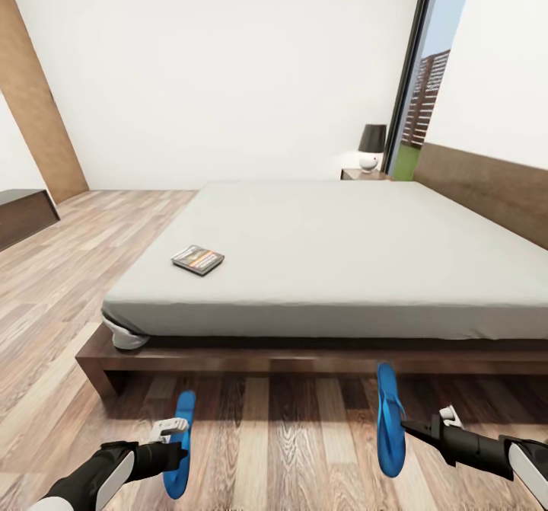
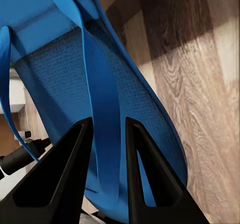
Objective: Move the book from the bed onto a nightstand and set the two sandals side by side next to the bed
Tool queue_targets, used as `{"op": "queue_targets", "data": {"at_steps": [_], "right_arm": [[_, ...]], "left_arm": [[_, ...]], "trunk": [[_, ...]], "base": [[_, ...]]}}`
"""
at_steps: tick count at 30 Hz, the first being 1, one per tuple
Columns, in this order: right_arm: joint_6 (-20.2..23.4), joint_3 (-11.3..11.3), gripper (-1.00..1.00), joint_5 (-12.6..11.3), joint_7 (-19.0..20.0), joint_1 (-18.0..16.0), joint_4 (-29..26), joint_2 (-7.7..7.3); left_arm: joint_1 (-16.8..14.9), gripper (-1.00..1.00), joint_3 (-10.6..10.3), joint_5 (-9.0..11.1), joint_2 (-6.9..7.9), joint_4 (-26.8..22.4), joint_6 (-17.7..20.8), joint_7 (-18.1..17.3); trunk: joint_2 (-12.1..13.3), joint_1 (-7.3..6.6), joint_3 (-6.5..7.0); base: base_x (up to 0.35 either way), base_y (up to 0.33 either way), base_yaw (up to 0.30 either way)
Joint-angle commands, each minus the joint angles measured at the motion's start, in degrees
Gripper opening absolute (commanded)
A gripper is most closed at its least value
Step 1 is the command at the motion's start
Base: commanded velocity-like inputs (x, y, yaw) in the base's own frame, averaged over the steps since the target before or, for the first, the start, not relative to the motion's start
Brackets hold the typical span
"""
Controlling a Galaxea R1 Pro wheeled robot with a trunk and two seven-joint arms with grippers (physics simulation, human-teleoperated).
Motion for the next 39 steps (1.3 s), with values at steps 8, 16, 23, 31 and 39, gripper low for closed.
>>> {"op": "queue_targets", "data": {"at_steps": [8,16,23,31,39], "right_arm": [[0.4,-0.1,-1.00,-0.2,0.2,0.0,0.0,0.00],[0.4,-0.1,-1.00,-0.2,0.2,0.0,0.0,0.06],[0.4,-0.1,-1.00,-0.2,0.2,0.0,0.0,0.07],[0.4,0.0,-1.00,-0.1,0.1,0.0,0.0,0.09],[0.4,0.0,-1.00,-0.1,0.2,0.0,0.0,0.08]], "left_arm": [[0.0,-1.00,-0.2,0.4,0.08,-0.1,0.2,-0.1],[0.0,-1.00,-0.2,0.4,0.05,-0.1,0.2,-0.1],[0.1,-1.00,-0.2,0.4,0.07,-0.1,0.2,-0.1],[0.1,-1.00,-0.1,0.4,0.08,-0.1,0.2,-0.1],[0.1,-1.00,-0.1,0.4,0.08,-0.1,-0.5,-0.1]], "trunk": [[-0.1,0.19,-1.83],[-0.2,0.40,-3.60],[-0.3,0.58,-5.15],[-0.4,0.78,-6.93],[-0.5,0.99,-8.70]], "base": [[0.000,0.000,0.000],[0.000,0.000,0.000],[0.000,0.000,0.000],[0.000,0.000,0.000],[0.000,0.000,0.000]]}}
